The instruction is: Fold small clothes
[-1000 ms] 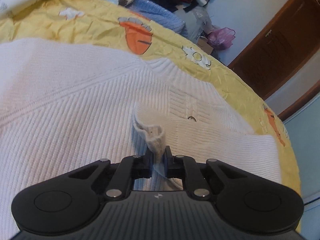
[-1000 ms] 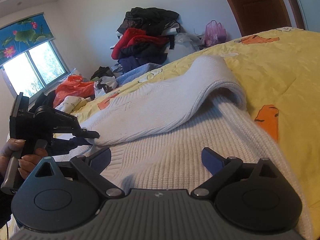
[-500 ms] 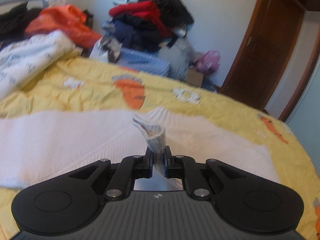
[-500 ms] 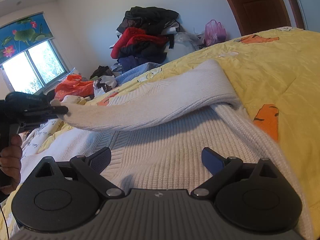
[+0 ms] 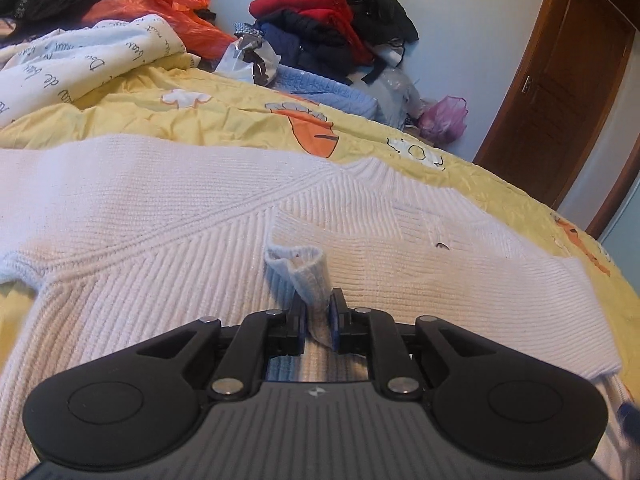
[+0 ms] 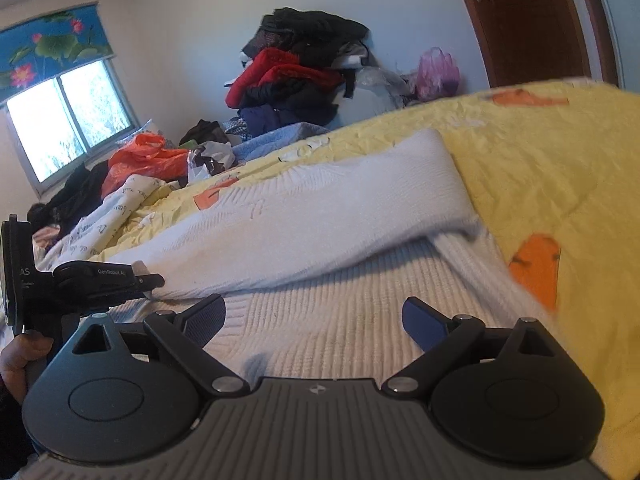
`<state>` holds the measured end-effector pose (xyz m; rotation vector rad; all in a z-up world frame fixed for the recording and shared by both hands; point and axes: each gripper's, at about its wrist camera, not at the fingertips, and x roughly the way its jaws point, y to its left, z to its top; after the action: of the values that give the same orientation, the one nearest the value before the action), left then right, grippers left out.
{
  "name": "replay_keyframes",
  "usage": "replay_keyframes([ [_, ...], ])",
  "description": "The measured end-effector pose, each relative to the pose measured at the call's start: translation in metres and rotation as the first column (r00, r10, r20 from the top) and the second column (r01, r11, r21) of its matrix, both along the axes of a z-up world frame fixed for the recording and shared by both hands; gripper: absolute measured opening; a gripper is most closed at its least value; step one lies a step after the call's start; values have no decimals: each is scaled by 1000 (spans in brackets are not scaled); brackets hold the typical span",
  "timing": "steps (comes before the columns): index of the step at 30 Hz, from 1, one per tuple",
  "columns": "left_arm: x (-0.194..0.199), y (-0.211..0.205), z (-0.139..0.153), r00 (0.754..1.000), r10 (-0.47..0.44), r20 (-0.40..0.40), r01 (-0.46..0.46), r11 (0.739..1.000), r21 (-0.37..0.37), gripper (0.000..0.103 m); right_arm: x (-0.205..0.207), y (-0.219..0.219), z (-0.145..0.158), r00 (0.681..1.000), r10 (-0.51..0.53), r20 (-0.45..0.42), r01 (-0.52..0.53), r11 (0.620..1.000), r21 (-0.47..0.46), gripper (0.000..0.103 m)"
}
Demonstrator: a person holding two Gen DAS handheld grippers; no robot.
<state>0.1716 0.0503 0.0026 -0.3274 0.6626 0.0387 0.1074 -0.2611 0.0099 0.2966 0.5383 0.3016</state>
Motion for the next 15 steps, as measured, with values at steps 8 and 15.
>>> replay_keyframes([
  [8,0,14,-5,1000,6,11,-5,995,-103,13,115,19,48,996,70,51,-58,976,-208,102],
  [15,-1,26,-9,1000,7,14,-4,982,-187,13,167,16,-21,994,33,-105,-69,934,-350,100],
])
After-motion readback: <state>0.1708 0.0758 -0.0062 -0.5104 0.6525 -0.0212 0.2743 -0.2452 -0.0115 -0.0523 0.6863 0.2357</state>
